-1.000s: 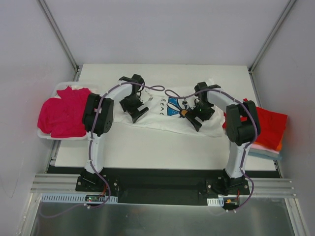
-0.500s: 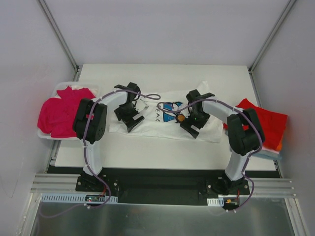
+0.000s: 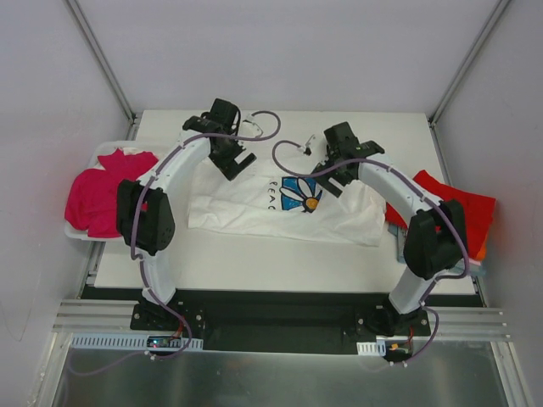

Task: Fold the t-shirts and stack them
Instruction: Grap the side of the flattened tshirt furthest away from the robot with both arms

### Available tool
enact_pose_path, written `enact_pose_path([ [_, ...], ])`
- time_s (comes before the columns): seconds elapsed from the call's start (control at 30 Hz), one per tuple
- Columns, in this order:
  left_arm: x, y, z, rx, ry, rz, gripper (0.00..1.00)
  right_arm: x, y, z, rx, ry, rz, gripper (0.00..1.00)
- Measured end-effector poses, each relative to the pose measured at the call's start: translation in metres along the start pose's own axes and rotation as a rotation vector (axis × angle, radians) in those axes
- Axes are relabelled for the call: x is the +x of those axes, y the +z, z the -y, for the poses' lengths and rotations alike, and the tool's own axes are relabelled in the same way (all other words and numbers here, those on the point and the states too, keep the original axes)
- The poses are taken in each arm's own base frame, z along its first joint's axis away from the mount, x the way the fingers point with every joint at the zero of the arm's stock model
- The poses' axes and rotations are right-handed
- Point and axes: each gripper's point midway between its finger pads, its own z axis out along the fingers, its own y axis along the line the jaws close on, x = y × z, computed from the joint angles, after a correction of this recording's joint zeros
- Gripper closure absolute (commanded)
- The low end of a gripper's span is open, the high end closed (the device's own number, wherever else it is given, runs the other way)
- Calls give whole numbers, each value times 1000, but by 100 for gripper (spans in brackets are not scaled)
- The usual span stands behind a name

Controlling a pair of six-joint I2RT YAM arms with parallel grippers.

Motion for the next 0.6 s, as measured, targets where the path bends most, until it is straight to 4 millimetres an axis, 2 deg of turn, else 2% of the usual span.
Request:
enact_pose_path([
  [0.1, -24, -4, -17, -42, 24, 53, 1, -11, 10, 33, 62, 29, 10, 4],
  [0.2, -30, 9, -26, -59, 39, 44, 1, -7, 31, 55, 90, 46, -19, 2],
  [0.33, -18, 36, -32, -47, 35, -18, 1, 10, 61, 69, 85, 45, -87, 3],
  [0.4, -12, 43, -34, -44, 34, -40, 1, 19, 70, 73, 79, 51, -111, 4],
  [0.6, -4, 47, -44, -51, 25, -56, 1, 32, 76, 92, 95, 85, -129, 6],
])
